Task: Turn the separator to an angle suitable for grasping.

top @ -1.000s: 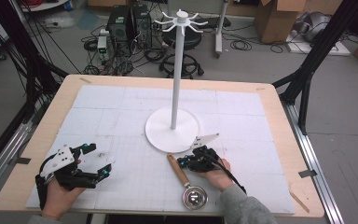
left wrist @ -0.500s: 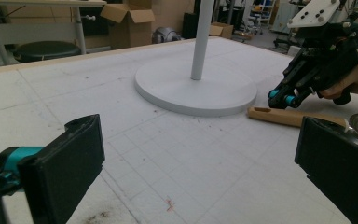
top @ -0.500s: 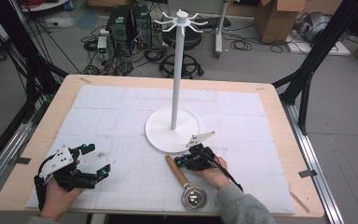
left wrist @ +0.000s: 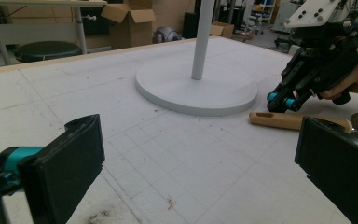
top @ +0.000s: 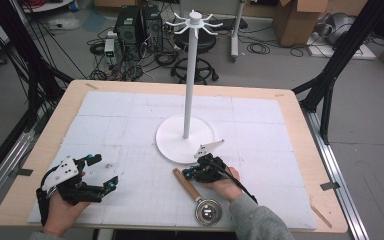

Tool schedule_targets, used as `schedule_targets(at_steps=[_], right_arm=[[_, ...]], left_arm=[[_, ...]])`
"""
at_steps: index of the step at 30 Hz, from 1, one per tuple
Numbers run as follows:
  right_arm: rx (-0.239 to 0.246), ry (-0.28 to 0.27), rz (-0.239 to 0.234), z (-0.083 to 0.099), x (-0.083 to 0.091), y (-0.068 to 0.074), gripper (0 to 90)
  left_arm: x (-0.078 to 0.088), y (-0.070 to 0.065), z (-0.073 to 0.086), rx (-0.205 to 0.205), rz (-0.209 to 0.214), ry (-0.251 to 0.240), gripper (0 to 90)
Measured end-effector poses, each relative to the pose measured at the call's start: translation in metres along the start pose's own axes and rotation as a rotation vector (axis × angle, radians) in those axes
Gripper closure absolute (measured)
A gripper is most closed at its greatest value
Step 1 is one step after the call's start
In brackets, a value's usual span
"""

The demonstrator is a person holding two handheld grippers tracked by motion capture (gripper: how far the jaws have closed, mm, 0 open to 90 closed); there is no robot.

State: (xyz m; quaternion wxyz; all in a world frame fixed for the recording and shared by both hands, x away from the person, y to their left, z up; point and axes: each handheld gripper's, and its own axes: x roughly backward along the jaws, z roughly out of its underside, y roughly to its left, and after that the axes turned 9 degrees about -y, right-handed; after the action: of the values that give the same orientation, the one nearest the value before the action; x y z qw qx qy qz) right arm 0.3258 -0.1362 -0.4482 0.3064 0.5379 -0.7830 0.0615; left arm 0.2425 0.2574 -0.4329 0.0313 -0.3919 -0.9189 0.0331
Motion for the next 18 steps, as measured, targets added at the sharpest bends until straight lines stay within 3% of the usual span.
schedule_targets(at_steps=[18], right_arm=[[0.036, 0.034, -0.052, -0.01, -0.017, 0.01, 90.0]], left_arm=[[0.004, 0.001, 0.0, 0.004, -0.006, 0.0, 1.8]])
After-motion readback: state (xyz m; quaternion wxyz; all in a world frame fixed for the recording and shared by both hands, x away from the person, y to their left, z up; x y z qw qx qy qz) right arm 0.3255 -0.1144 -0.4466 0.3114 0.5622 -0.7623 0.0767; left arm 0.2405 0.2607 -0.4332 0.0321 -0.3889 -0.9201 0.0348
